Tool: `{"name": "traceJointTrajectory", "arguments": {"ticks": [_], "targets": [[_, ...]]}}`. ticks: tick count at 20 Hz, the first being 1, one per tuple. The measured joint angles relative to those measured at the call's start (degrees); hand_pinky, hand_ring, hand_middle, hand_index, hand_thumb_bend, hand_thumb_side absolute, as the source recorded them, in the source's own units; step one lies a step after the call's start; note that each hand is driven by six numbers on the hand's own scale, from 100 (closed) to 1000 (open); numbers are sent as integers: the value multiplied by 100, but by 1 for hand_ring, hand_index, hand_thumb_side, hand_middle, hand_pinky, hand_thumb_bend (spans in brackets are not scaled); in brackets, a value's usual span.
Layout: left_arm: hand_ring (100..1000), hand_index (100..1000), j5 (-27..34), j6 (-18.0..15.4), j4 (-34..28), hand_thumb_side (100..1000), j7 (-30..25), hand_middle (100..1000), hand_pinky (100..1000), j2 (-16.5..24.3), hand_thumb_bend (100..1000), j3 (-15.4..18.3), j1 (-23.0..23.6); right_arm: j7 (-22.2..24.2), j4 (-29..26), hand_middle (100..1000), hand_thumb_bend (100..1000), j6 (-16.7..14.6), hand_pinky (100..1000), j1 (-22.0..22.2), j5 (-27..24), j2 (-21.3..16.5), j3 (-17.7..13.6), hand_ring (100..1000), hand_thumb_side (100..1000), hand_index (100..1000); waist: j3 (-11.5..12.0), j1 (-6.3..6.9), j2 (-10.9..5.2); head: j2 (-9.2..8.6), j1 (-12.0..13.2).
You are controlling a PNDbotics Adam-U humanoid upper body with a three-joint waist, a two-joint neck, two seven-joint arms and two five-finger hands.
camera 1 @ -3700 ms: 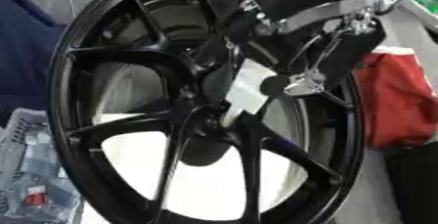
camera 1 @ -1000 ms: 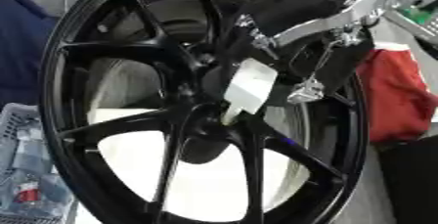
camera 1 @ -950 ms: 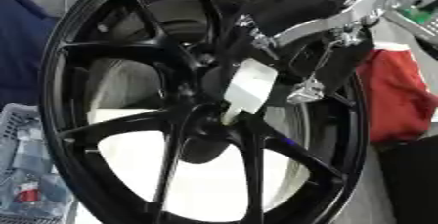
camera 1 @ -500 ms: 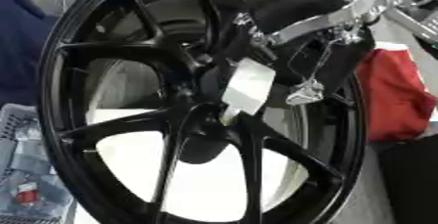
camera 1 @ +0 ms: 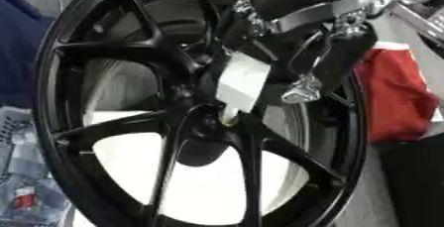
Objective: Pull the pin out of the wheel hub.
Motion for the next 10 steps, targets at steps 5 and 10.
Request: {"name": "traceJointTrajectory", "arguments": {"ticks": [5, 10], "targets": [[571, 874, 1, 1, 0, 882, -1, 697, 894, 0, 137, 0, 0, -86, 0, 443, 100, 108, 828, -9, -141, 11, -97, 753, 100, 545, -4, 11, -1, -5, -3], [571, 875, 2, 1, 0, 882, 0, 697, 895, -1, 137, 0, 0, -97, 0, 423, 100, 200, 821, -51, -287, 12, -263, 739, 100, 530, -28, 21, -1, -5, -22]]}}
